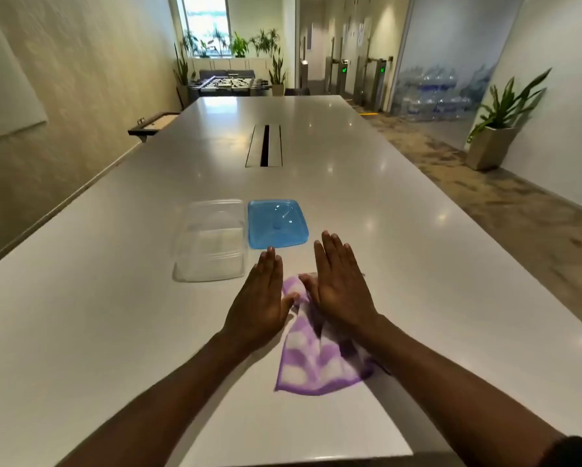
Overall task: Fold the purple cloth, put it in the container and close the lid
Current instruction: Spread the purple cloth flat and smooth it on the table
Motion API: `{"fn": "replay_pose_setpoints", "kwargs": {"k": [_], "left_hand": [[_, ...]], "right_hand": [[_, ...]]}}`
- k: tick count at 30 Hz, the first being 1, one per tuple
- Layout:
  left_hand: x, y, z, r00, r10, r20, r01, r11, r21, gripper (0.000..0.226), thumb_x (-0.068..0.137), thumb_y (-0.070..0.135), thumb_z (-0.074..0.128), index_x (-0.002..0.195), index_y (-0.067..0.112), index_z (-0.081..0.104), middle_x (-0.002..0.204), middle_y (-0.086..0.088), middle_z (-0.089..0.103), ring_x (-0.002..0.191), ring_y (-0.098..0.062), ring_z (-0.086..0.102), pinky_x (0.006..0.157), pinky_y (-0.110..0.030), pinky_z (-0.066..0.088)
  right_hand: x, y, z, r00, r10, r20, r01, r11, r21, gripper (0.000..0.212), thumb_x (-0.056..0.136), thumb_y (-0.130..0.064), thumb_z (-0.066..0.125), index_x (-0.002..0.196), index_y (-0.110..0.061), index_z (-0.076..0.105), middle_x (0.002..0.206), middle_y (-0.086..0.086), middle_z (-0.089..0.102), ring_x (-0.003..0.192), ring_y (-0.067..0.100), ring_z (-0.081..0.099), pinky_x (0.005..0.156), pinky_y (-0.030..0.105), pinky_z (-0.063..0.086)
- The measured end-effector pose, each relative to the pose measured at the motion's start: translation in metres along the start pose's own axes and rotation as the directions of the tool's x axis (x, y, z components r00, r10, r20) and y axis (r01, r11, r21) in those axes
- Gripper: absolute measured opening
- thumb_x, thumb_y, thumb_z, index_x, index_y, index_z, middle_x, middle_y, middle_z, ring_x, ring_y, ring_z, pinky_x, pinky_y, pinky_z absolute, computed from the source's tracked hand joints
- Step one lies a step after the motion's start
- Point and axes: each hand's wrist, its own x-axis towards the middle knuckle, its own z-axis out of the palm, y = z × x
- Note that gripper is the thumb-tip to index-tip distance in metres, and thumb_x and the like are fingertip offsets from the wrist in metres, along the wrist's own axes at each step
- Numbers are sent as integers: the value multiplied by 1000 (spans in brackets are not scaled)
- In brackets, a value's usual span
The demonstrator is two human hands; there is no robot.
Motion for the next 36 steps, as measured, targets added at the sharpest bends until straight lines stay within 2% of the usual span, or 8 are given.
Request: {"fn": "replay_pose_setpoints", "kwargs": {"k": [7,13,19,21,24,28,32,36], "left_hand": [[-22,16,15,984,-134,120,145,986,-87,88,83,68,20,149,18,-9,158,3,-15,147,-11,-9,117,-23,-2],[-40,27,22,927,-217,306,229,974,-4,105,74,80,24,149,16,-14,160,-5,-13,148,-18,-7,121,-32,0],[-58,6,16,912,-280,299,267,960,83,105,74,79,11,149,8,-6,160,-11,-6,148,-21,-4,118,-30,-2],[-66,0,14,901,-304,310,298,952,70,105,73,80,10,149,10,-9,160,-9,-9,148,-19,-6,117,-29,-4],[-73,-3,10,884,-345,314,346,937,57,105,72,81,12,148,13,-13,160,-7,-12,147,-17,-7,115,-28,-5],[-70,6,5,919,-321,230,307,947,93,93,87,65,31,149,11,-12,160,-10,-9,148,-20,-5,115,-28,-4],[-62,35,0,969,-182,170,180,983,28,80,93,43,45,150,11,-2,160,-10,-1,148,-21,0,119,-29,0],[-66,54,-7,969,-95,229,97,995,2,77,90,52,46,150,18,13,161,-5,7,148,-19,9,120,-35,15]], "right_hand": [[-19,11,14,987,76,140,-79,997,11,68,99,-52,23,153,-12,10,163,7,3,149,18,-2,116,29,-11],[-24,34,7,989,125,80,-127,992,11,57,96,-43,43,139,-4,43,145,19,45,135,33,39,115,41,24],[-30,88,-4,968,249,31,-240,954,-182,41,93,-43,46,106,-7,62,103,15,68,93,34,61,86,41,44],[-34,103,-9,945,328,3,-321,928,-189,43,93,-46,41,93,-9,62,91,15,68,82,35,61,69,38,42],[-34,121,-16,892,450,-52,-453,884,-113,44,93,-50,42,87,-11,62,88,12,67,79,34,61,59,34,39],[-34,132,-26,837,547,-23,-547,837,-5,55,93,-58,39,95,-9,63,94,14,69,87,36,61,64,32,34],[-44,120,-43,812,549,200,-577,806,132,71,83,-70,43,118,-11,58,105,11,69,100,32,62,75,35,43],[-75,110,-66,793,458,401,-537,837,106,85,69,-76,52,129,-16,52,116,5,64,90,17,56,72,31,42]]}}
